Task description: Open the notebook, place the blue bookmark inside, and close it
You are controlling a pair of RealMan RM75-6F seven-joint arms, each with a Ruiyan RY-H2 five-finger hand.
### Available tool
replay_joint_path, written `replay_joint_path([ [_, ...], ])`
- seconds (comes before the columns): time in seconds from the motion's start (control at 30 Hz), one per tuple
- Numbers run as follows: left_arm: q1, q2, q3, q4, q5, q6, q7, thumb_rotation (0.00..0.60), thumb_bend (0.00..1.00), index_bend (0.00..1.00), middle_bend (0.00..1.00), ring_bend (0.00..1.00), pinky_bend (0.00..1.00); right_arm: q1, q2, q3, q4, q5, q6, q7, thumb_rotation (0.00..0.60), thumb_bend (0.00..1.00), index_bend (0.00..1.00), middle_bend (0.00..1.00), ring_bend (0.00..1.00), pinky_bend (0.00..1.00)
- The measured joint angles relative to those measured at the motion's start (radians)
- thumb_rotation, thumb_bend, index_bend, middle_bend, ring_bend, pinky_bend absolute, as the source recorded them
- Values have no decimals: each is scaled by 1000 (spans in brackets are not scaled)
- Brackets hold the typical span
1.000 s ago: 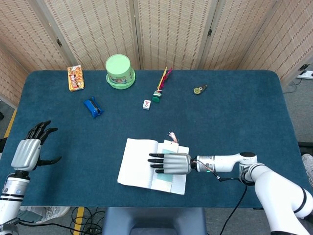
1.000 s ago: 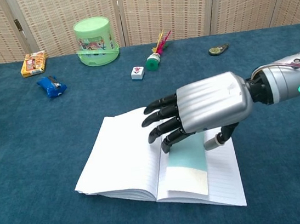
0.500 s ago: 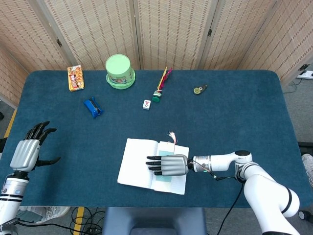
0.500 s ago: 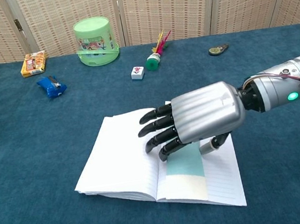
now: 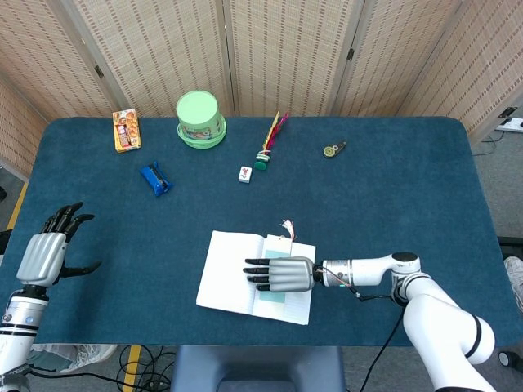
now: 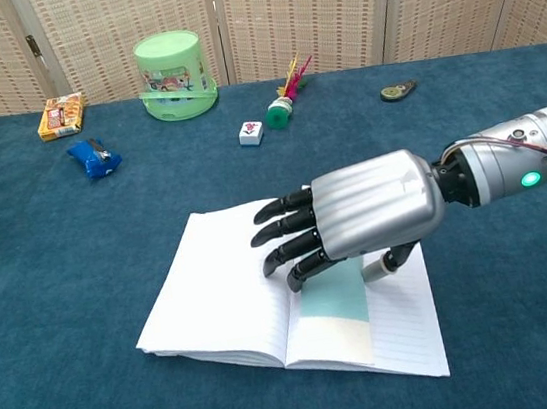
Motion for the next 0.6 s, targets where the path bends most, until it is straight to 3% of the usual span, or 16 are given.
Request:
replay_joint_path([
  [0.17,1,-1,0,2,0,0,-2,600,132,217,78,55,151,-4,-4,-8,1,10,-3,-1,600,208,404,140,0,0],
  [0.6,0,-3,-2,3,1,-2,-1,600,132,216,78,55,151,-6,-2,-11,-8,40,-7,-7,600,209,188,105,0,0],
])
